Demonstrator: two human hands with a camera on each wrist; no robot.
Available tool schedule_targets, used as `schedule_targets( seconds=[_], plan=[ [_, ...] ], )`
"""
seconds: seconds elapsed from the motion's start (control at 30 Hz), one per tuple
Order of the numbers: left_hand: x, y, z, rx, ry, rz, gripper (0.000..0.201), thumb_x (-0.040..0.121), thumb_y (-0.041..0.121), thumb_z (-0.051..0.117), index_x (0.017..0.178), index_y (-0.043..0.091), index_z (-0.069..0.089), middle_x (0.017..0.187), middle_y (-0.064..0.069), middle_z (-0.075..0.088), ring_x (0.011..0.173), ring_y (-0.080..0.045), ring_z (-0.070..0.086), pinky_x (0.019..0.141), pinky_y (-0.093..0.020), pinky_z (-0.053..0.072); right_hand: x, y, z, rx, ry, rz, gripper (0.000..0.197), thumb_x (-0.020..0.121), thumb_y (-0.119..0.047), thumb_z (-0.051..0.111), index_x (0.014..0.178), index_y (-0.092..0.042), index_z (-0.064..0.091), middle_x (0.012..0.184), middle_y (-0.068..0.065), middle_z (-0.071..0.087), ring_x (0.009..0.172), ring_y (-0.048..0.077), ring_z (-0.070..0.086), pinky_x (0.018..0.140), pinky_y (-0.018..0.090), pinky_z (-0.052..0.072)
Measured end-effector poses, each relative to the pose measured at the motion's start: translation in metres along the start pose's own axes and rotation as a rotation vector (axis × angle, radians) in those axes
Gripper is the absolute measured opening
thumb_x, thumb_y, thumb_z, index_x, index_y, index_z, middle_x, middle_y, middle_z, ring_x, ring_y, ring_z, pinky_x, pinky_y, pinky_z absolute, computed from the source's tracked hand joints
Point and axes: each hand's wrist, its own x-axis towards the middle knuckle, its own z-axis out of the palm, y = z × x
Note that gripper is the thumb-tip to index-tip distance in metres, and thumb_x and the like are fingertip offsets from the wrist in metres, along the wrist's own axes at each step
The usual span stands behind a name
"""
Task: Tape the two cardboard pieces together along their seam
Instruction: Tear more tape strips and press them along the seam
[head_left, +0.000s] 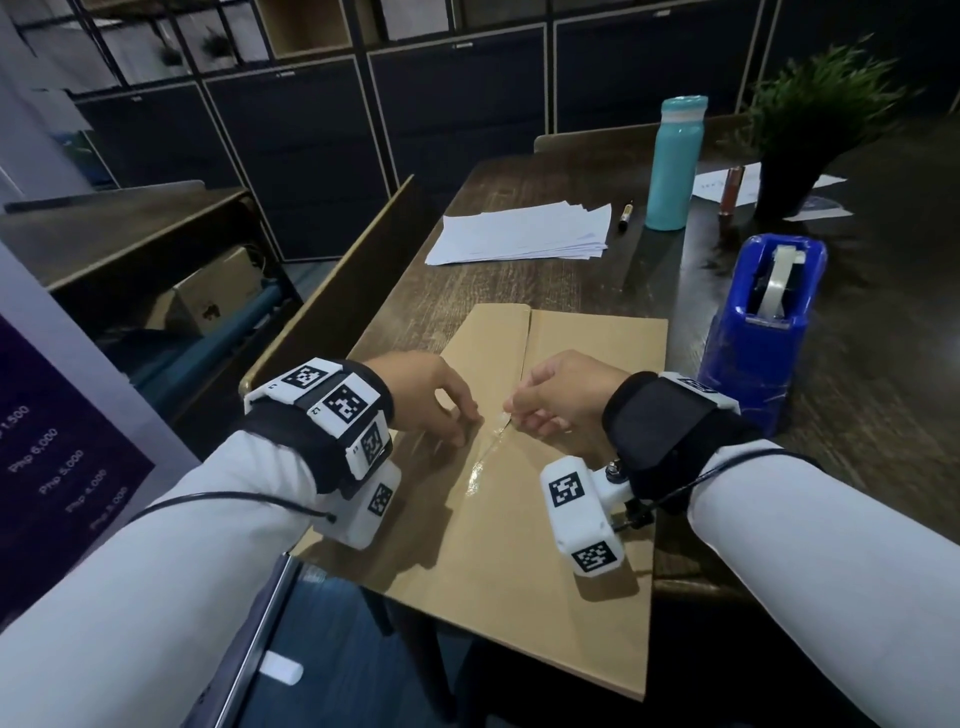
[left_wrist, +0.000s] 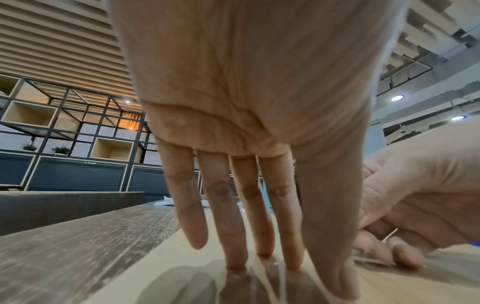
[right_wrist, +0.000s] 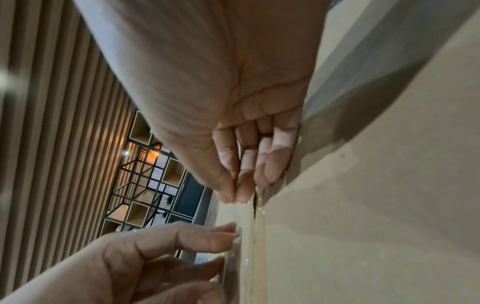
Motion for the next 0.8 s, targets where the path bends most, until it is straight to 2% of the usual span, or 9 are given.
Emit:
schedule_targets(
  seconds=[0.13, 0.3, 0.43, 0.57, 0.7, 0.8],
  plan=[
    [0.0001, 0.0027, -0.0005, 0.029, 0.008, -0.012, 0.02, 0.076, 0.041, 0.075, 0.094, 0.043, 0.068, 0.115, 0.019, 0.065, 0.097, -0.004, 0.061, 0.092, -0.033, 0.049, 0.0004, -0.0003, -0.0005, 0.002, -0.006, 0.017, 0.013, 0.087, 0.001, 0.061, 0.074, 0.001, 0.06, 0.078, 0.018, 0.058, 0.051, 0.011, 0.043, 0.035, 0.014, 0.035],
    [0.0008, 0.0033, -0.0011, 0.029, 0.004, -0.002, 0.019, 0.078, 0.041, 0.074, 0.097, 0.039, 0.07, 0.116, 0.021, 0.064, 0.095, -0.004, 0.06, 0.091, -0.029, 0.048, -0.001, 0.0006, -0.0038, 0.094, -0.045, 0.063, 0.014, 0.089, 0.005, 0.057, 0.075, 0.004, 0.059, 0.072, 0.017, 0.054, 0.046, 0.008, 0.037, 0.039, 0.013, 0.029],
    [0.0001, 0.0025, -0.002, -0.009, 0.001, 0.012, 0.022, 0.08, 0.04, 0.072, 0.102, 0.037, 0.072, 0.114, 0.021, 0.066, 0.092, -0.002, 0.059, 0.09, -0.027, 0.047, -0.0011, 0.0004, -0.0038, 0.012, -0.037, 0.046, 0.01, 0.087, 0.003, 0.061, 0.077, 0.004, 0.06, 0.078, 0.019, 0.058, 0.049, 0.009, 0.039, 0.036, 0.012, 0.034],
    [0.002, 0.0027, -0.0033, -0.018, 0.002, 0.017, 0.018, 0.082, 0.041, 0.07, 0.099, 0.037, 0.072, 0.106, 0.022, 0.068, 0.081, 0.005, 0.056, 0.083, -0.023, 0.046, 0.0005, 0.0017, -0.0038, -0.034, -0.026, 0.032, 0.004, 0.086, 0.002, 0.063, 0.084, 0.005, 0.064, 0.078, 0.017, 0.06, 0.051, 0.009, 0.043, 0.036, 0.013, 0.036],
    [0.005, 0.0027, -0.0031, 0.0, 0.012, 0.015, 0.018, 0.081, 0.044, 0.069, 0.098, 0.037, 0.072, 0.101, 0.024, 0.069, 0.081, 0.005, 0.056, 0.076, -0.019, 0.043, 0.0035, 0.0039, -0.0038, -0.106, -0.006, 0.004, 0.009, 0.085, -0.001, 0.066, 0.076, 0.001, 0.066, 0.072, 0.01, 0.062, 0.061, 0.012, 0.051, 0.05, 0.018, 0.042],
    [0.0065, 0.0035, -0.0031, 0.011, 0.021, 0.006, 0.016, 0.081, 0.046, 0.069, 0.095, 0.039, 0.071, 0.099, 0.023, 0.068, 0.079, 0.005, 0.054, 0.07, -0.019, 0.04, 0.0023, 0.0033, -0.0039, -0.136, 0.0, -0.011, 0.007, 0.085, -0.003, 0.066, 0.08, 0.001, 0.068, 0.069, 0.007, 0.062, 0.064, 0.013, 0.053, 0.056, 0.019, 0.044]
  ],
)
